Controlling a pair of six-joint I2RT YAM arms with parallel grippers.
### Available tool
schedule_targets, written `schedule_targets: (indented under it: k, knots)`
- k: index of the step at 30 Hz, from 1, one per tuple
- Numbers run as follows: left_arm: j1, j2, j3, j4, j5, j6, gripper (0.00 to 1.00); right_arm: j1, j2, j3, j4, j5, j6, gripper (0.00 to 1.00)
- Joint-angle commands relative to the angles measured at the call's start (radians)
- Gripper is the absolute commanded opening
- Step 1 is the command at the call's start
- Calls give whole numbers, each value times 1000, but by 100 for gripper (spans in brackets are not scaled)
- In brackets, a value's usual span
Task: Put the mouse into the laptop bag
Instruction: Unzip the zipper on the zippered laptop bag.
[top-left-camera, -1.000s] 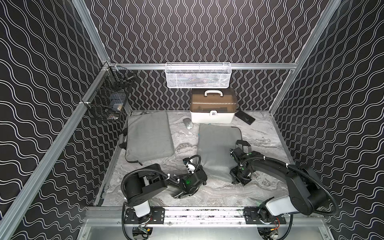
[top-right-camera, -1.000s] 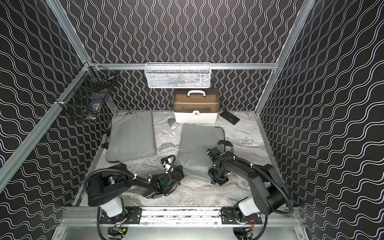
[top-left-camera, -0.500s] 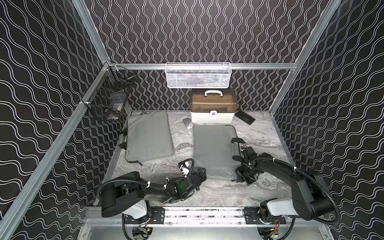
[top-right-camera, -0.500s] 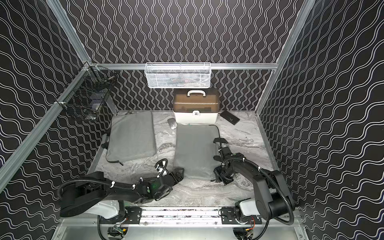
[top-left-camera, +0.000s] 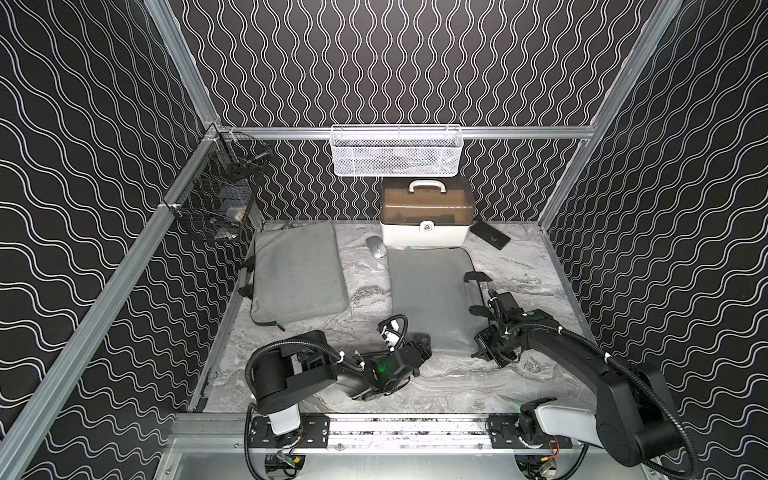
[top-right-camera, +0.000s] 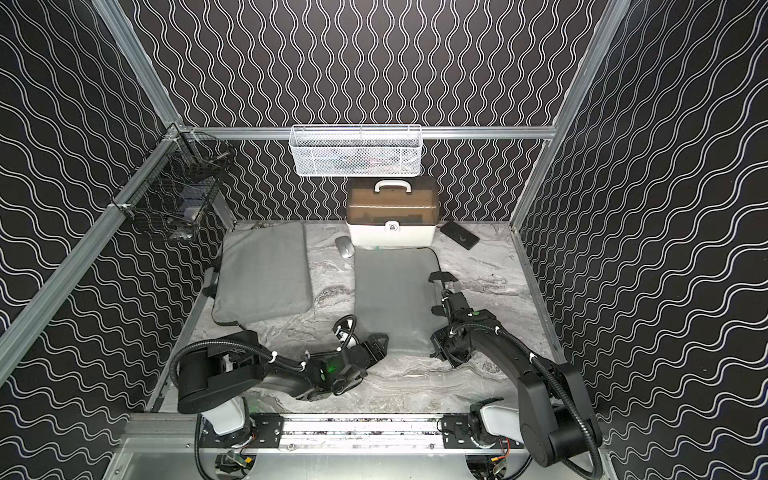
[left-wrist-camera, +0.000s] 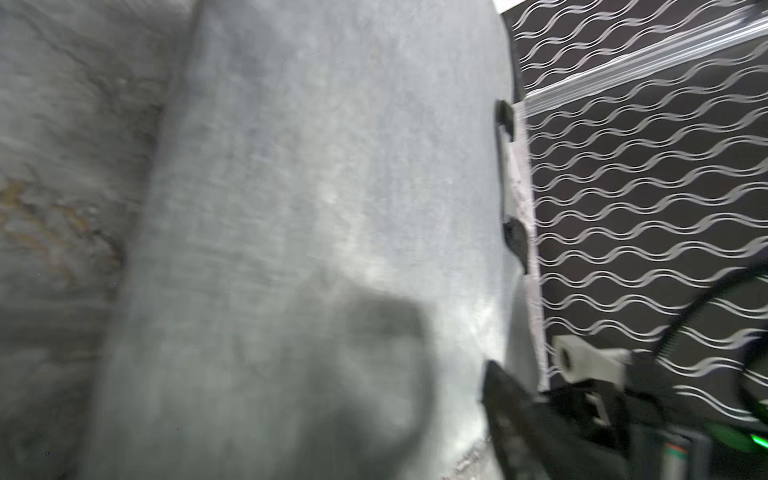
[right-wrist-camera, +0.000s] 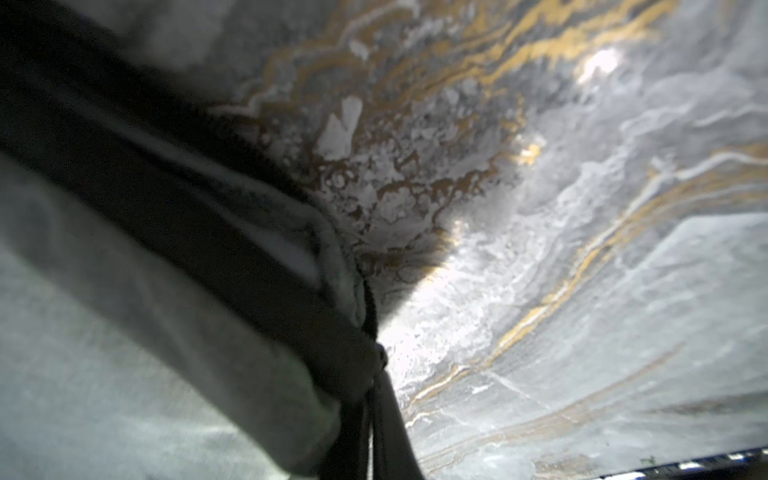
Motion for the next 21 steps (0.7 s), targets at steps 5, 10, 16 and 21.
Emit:
schedule_targets:
  k: [5,10,16,21]
  knots:
    - [8,16,79,-76,0,95,0,3,32,-35,-12,-79,-4,0]
    - [8,26,70,4,-25,133,0,10,96,-39,47,-177,3,0]
    - [9,27,72,19,-46,154,0,110,85,-12,130,-198,55,0]
    - [9,7,63,18,-56,166,0,147,83,1,130,-186,75,0]
